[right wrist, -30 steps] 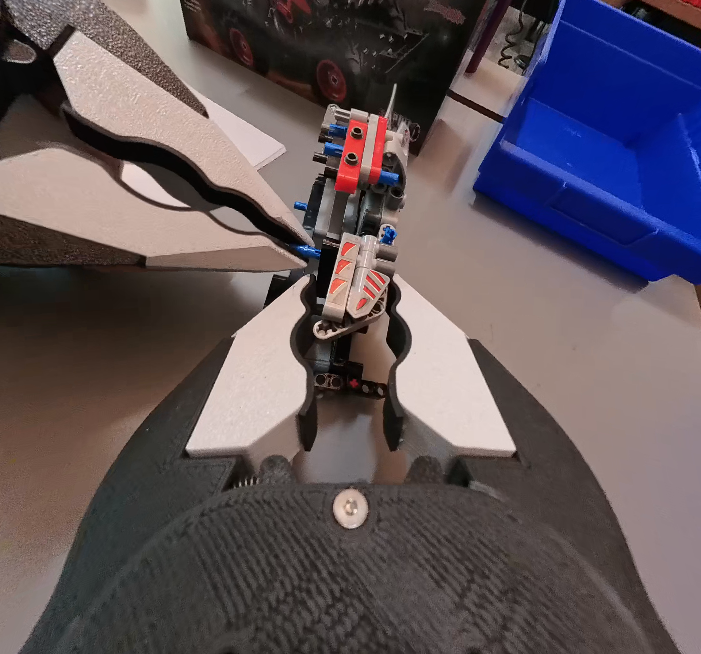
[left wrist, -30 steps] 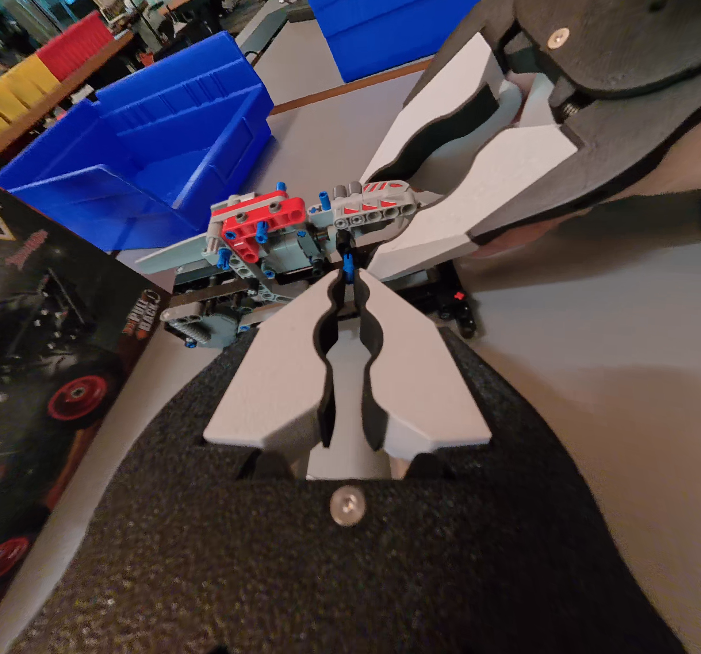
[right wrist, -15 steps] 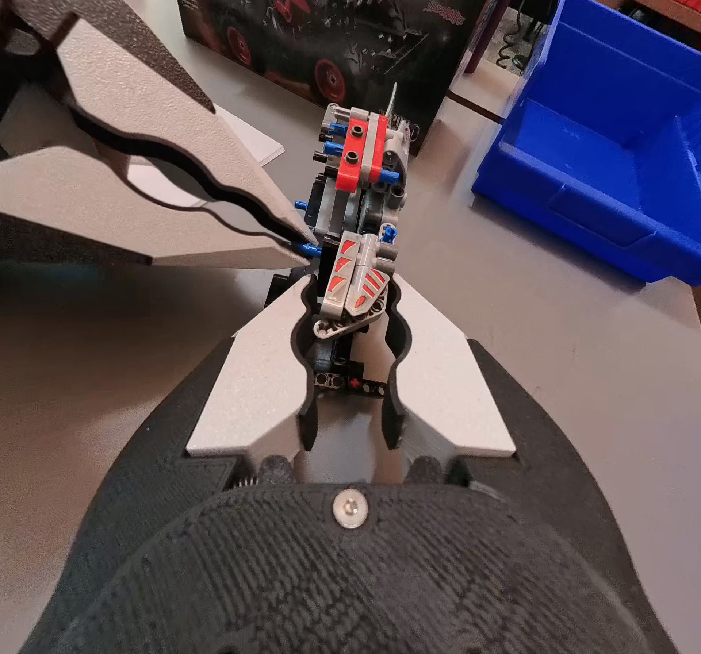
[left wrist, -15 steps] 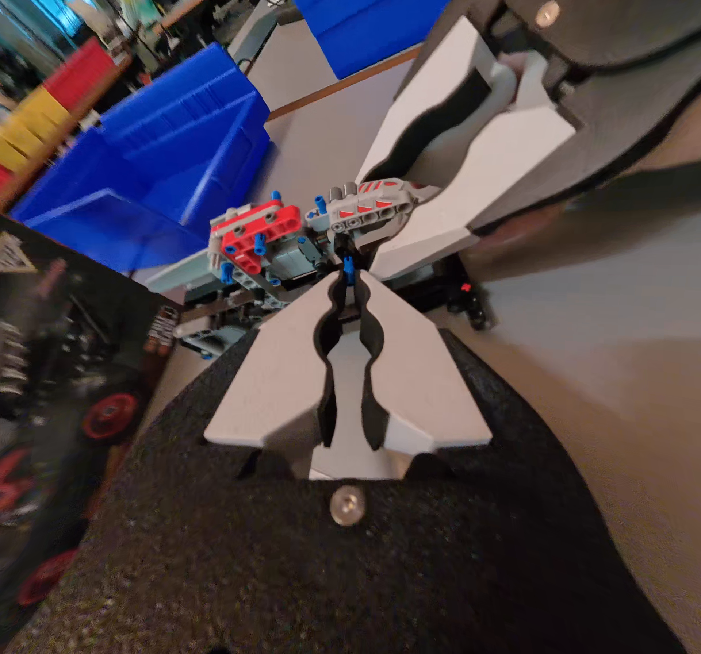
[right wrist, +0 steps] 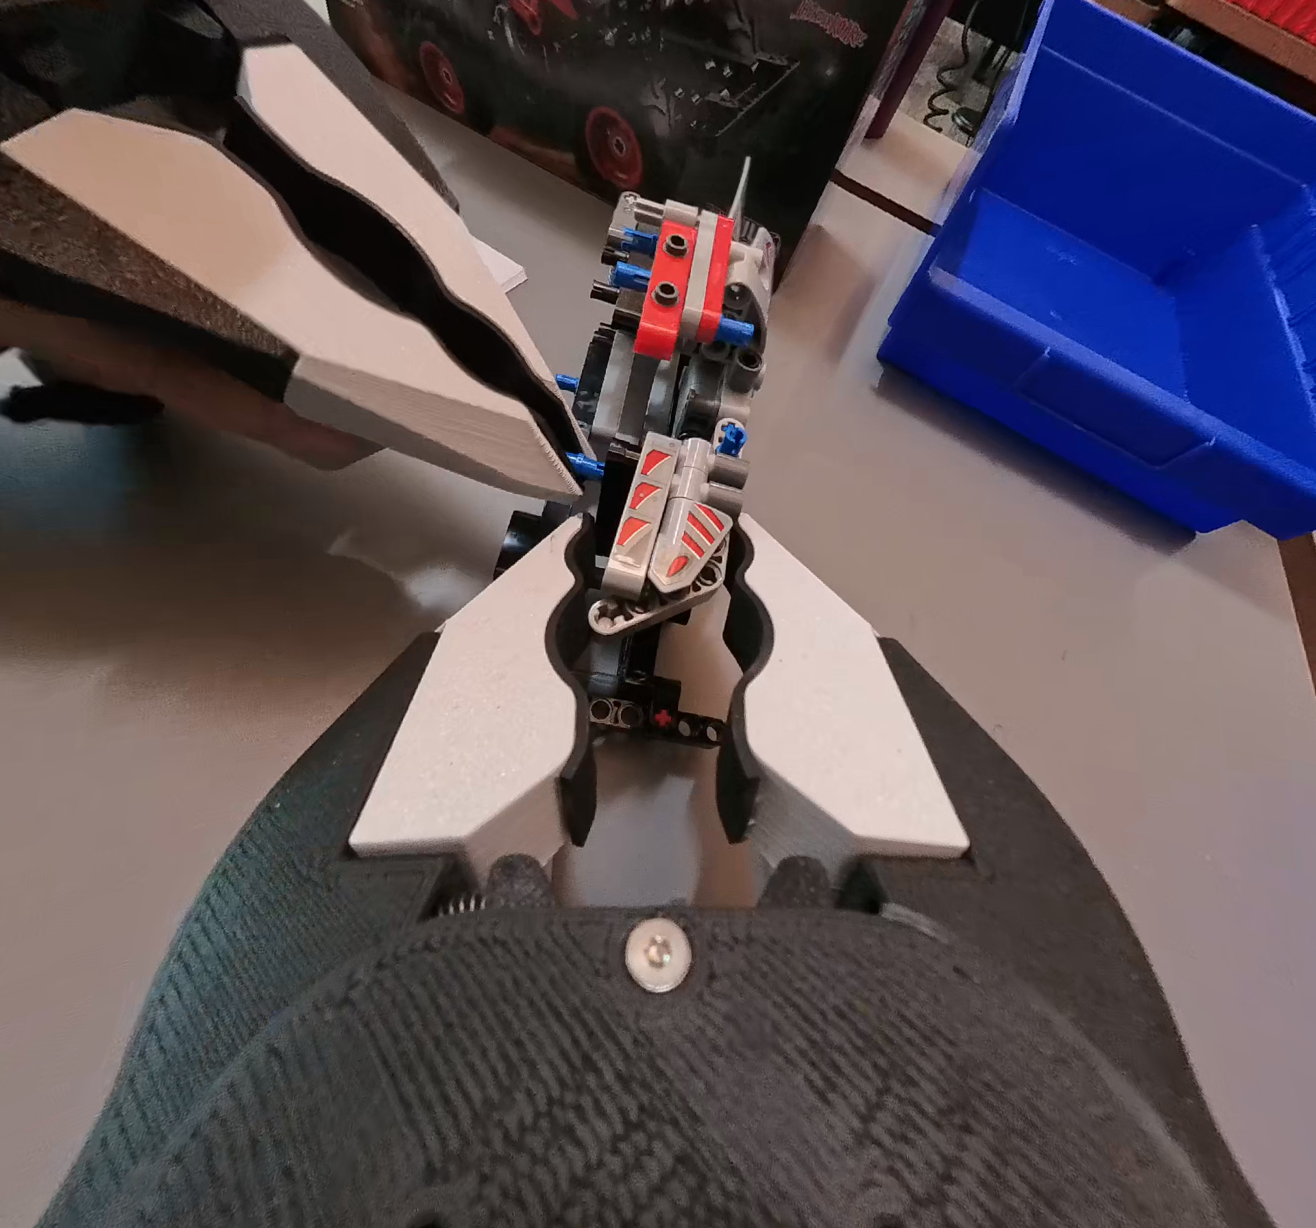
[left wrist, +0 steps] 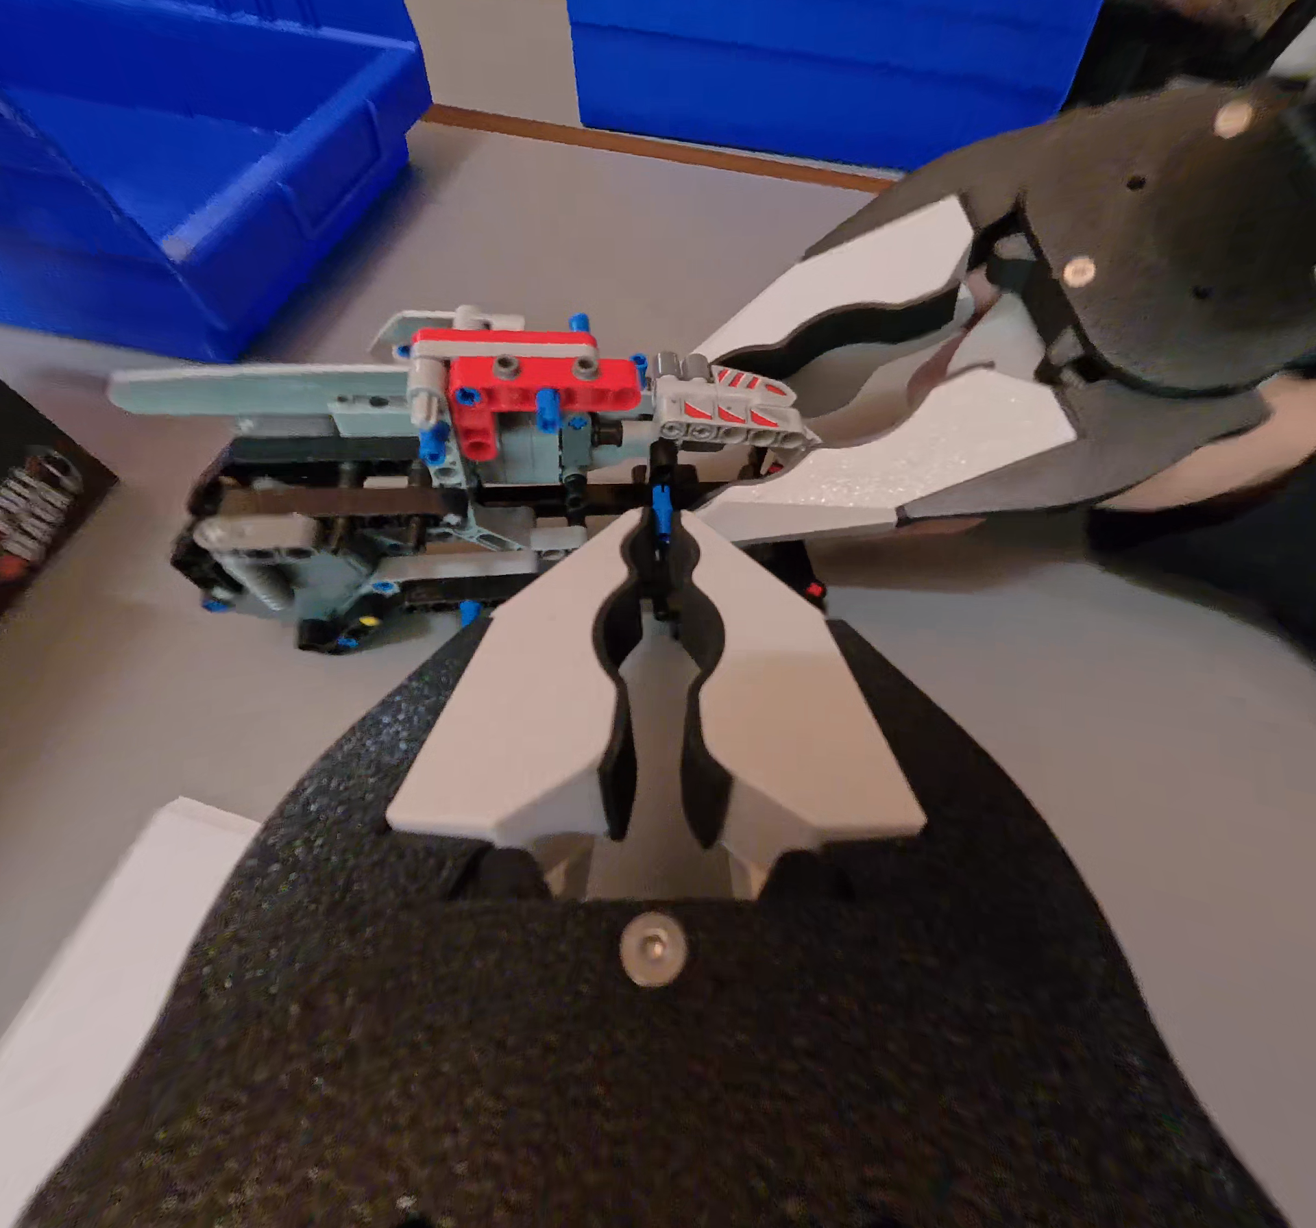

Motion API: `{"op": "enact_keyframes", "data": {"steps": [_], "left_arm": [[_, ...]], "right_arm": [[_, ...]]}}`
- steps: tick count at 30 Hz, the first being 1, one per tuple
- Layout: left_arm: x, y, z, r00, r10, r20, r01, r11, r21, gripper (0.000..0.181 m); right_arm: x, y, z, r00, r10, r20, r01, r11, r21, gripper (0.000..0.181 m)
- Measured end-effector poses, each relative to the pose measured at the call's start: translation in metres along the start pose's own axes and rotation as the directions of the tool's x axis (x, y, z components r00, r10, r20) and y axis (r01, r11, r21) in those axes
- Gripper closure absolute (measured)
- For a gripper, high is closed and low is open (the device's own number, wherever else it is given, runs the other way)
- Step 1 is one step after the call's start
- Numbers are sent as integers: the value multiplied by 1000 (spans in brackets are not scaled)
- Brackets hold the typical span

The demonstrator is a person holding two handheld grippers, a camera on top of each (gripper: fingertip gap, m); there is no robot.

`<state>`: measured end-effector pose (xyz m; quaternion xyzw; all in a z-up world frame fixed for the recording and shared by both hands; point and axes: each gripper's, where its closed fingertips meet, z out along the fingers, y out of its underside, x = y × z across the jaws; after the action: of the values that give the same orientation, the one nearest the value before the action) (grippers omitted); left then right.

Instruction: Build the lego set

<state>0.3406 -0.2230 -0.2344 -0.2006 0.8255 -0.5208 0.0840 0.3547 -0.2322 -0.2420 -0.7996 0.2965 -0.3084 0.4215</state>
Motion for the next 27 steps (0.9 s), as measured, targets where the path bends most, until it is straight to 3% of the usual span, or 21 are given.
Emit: {"op": "enact_keyframes", "data": {"steps": [4,9,11,14,16,20,27], "left_arm": [[-3,-1,2,932,334,143,-329,943,-61,181],[-4,-2,1,798,567,204,-550,824,-138,181],[-4,-2,1,808,556,197,-538,831,-141,181],[-2,-2,2,958,268,102,-265,963,-45,181],[0,-2,3,993,111,37,-111,994,-10,181],[1,-2,5,959,261,109,-263,965,7,179],[2,-1,0,964,235,125,-240,970,24,175]], "right_arm": [[2,1,0,1000,2,-5,-2,1000,-1,147],[2,1,0,1000,-2,-5,2,1000,0,147],[2,1,-1,1000,-3,-6,3,1000,0,147],[3,1,0,1000,-2,-6,2,1000,1,147],[3,1,-1,1000,8,3,-8,1000,2,147],[6,3,-1,1000,23,9,-23,1000,-5,147],[7,3,-2,1000,26,10,-26,1000,-5,147]]}}
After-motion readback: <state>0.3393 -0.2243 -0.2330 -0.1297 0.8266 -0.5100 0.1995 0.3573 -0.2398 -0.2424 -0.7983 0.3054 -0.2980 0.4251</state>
